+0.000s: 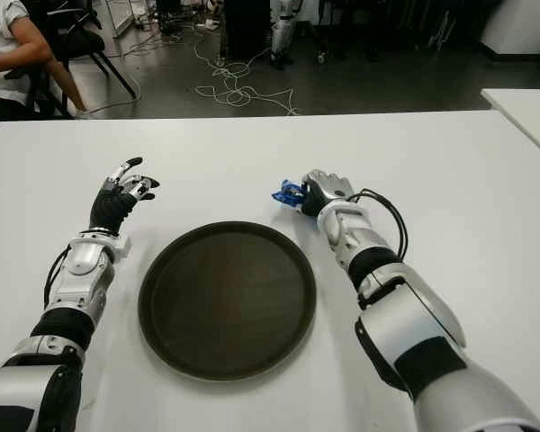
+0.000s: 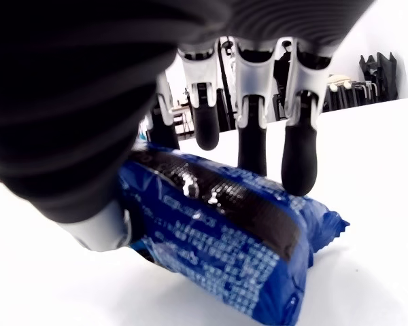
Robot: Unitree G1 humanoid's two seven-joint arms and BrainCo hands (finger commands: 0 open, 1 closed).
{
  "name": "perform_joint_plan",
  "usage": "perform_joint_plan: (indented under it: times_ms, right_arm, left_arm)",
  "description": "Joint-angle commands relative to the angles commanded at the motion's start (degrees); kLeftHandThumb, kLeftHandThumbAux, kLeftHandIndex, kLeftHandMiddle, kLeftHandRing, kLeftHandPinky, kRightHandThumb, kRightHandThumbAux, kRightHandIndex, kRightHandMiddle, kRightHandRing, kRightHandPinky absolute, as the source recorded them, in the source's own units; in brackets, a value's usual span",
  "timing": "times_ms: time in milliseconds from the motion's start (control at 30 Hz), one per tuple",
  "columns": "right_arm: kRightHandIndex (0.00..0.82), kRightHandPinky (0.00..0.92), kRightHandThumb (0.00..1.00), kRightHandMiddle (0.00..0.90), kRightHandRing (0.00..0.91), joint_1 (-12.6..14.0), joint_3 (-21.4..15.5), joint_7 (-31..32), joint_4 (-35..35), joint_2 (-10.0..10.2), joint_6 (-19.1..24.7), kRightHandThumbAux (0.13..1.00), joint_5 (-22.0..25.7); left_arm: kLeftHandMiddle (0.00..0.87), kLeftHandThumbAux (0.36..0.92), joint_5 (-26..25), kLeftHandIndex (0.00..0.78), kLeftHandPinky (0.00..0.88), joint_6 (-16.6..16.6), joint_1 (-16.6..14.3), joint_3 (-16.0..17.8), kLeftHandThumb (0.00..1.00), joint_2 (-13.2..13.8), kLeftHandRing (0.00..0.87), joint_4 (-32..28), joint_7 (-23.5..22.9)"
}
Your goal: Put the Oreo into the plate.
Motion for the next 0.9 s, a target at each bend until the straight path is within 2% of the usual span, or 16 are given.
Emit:
perform_joint_plan:
  times_ms: [900]
  right_arm:
    - [0.432,0.644,0.697,0.651,0.655,0.0,-0.3,-0.6,-0.2,-0.8,-1.6,0.719,-0.8]
  left_arm:
    - [0.463,0.628,0.1,0.177,0.333,-0.4,-0.3,0.0,0.939,0.1,0.304,0.7,-0.2]
